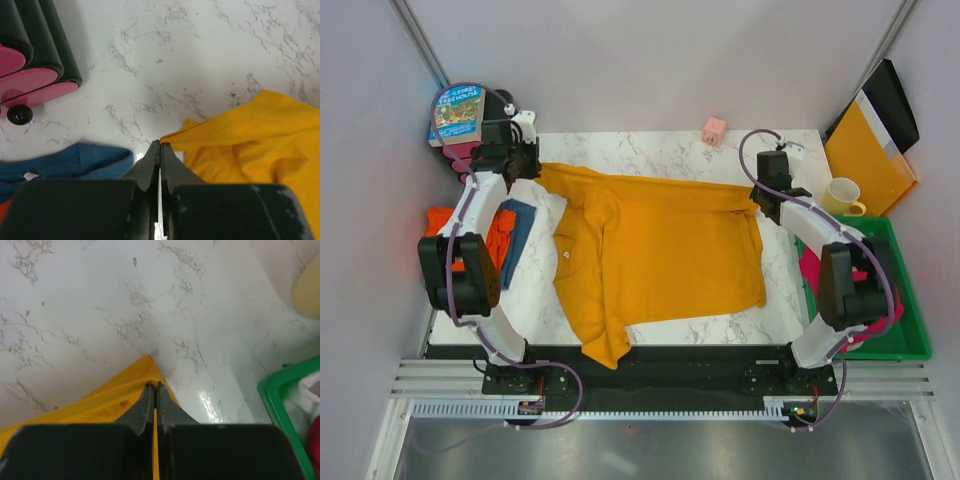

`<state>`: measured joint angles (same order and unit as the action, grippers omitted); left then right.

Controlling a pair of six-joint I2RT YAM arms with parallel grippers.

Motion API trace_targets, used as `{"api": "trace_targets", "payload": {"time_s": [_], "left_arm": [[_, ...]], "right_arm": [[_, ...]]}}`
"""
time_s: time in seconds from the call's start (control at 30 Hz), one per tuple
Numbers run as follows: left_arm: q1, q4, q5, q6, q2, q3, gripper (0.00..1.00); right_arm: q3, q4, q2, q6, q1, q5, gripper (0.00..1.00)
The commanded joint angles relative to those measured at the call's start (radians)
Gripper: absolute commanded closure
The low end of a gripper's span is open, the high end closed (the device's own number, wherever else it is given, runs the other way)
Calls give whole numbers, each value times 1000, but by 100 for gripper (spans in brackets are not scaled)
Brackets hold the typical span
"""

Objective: Fold and stack the t-shirts
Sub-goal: Flatten out the tshirt

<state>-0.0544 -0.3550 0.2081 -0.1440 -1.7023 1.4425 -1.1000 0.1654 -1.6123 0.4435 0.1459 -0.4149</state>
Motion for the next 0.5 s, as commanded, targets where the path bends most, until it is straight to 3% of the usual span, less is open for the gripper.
{"api": "trace_targets", "payload": {"time_s": [0.0,0.17,0.37,0.47], "left_arm": [[14,113,-99,-46,-85,154,98],[74,105,-232,-98,-206,318,98],[85,-5,-253,-59,-351,602,98],[102,-30,-256,-65,-405,662,98]], "right_arm": [[-162,-78,-98,17,-12,-15,100],[-283,-56,-195,14,-22,-68,100],[-441,-43,-258,11,-25,-85,100],[-489,-32,-299,8,-28,-87,100]]}}
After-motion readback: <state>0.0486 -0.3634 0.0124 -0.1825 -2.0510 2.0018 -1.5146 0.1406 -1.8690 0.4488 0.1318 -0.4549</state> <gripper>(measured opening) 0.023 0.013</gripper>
